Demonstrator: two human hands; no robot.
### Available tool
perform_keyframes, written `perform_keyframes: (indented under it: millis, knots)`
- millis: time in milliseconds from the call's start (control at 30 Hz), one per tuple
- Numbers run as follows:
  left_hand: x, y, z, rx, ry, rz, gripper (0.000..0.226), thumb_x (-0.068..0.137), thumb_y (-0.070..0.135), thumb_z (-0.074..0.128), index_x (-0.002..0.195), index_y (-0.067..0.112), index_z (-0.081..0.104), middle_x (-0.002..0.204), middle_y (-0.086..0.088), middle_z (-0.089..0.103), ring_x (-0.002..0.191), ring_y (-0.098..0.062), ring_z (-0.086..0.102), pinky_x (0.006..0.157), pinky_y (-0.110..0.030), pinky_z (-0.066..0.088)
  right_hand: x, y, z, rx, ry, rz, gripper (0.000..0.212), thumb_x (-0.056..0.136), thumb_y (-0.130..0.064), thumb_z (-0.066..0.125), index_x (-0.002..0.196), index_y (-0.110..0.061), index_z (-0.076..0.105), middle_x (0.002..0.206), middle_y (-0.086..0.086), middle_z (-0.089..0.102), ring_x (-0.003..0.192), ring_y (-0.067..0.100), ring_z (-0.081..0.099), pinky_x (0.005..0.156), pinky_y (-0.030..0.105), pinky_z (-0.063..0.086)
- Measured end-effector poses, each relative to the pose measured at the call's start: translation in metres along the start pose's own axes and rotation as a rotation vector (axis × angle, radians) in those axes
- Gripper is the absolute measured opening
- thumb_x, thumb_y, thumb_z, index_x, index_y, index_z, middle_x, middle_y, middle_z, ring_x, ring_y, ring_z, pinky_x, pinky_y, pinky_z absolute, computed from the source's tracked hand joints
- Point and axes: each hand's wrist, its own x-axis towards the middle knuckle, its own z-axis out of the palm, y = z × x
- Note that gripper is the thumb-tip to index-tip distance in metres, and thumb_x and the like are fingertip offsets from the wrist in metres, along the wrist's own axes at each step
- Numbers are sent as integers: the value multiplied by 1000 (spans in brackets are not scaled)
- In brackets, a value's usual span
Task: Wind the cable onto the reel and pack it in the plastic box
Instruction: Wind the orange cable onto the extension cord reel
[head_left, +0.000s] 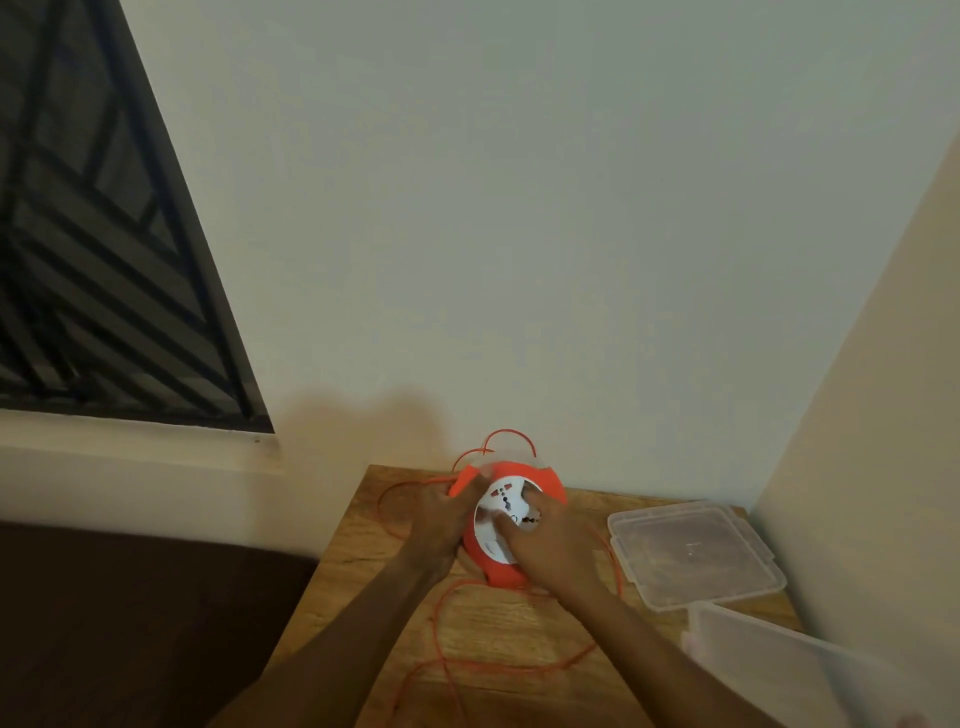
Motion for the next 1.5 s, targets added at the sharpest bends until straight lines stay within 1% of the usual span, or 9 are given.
perform_keyframes:
  millis: [133, 267, 400, 633, 833, 1067, 1267, 1367, 1500]
  knots:
    - [5, 7, -3, 16, 7, -69, 47, 84, 44, 78, 103, 1, 78, 98, -19, 81, 91, -41, 78, 73, -47, 66, -2, 2, 3, 125, -116, 32, 79, 79, -46, 70, 147, -23, 39, 139, -4, 56, 115, 15, 57, 60, 3, 29]
    - [13, 22, -10, -26, -29, -86, 42, 77, 52, 77, 94, 14, 82, 99, -18, 81, 89, -39, 79, 76, -53, 65, -6, -10, -22, -333, -10, -330, 58, 83, -41, 58, 139, -30, 46, 110, -5, 71, 91, 14, 67, 66, 24, 54]
    - [24, 38, -22, -32, -57, -101, 42, 86, 50, 72, 105, 12, 76, 98, -15, 82, 83, -33, 80, 60, -39, 65, 8, -17, -41, -708, -151, -772, 51, 82, -16, 69, 130, -31, 58, 146, 9, 46, 112, 29, 60, 73, 39, 57]
    - [41, 56, -29, 58, -113, -105, 53, 87, 52, 71, 115, 7, 72, 104, -18, 80, 84, -35, 80, 63, -41, 64, 33, -45, -55, -983, -242, -980, 51, 90, -15, 62, 135, -36, 52, 148, 16, 34, 106, 37, 59, 62, 40, 53]
    - [50, 80, -31, 96, -131, -59, 63, 75, 61, 72, 113, 10, 74, 106, -18, 80, 83, -34, 80, 62, -40, 65, 41, -66, -64, -1018, -168, -1014, 49, 92, -19, 60, 137, -33, 47, 148, 16, 35, 106, 36, 59, 65, 40, 52]
    - [50, 86, -29, 121, -150, -64, 66, 90, 52, 69, 128, -2, 66, 123, -30, 71, 112, -51, 68, 100, -66, 53, 41, -70, -69, -1068, -159, -1000, 55, 87, -20, 64, 137, -33, 45, 134, 18, 47, 87, 33, 62, 56, 36, 47]
    - [51, 75, -27, 117, -150, -90, 63, 92, 52, 67, 129, 2, 66, 120, -25, 74, 110, -48, 71, 98, -63, 56, 30, -60, -58, -1026, -43, -900, 65, 81, -31, 74, 139, -35, 45, 107, 14, 63, 82, 29, 66, 52, 32, 36]
    - [51, 70, -25, 112, -187, -98, 72, 76, 61, 73, 125, 8, 69, 118, -20, 77, 101, -40, 76, 87, -53, 63, 23, -56, -43, -890, -37, -769, 80, 76, -35, 78, 145, -31, 38, 117, 18, 62, 91, 33, 67, 60, 38, 54]
    - [52, 58, -28, 129, -203, -108, 72, 72, 63, 75, 120, 9, 73, 113, -18, 79, 97, -39, 77, 85, -51, 63, 20, -53, -34, -790, -72, -638, 82, 81, -36, 73, 150, -35, 30, 129, 15, 57, 103, 33, 65, 71, 40, 56]
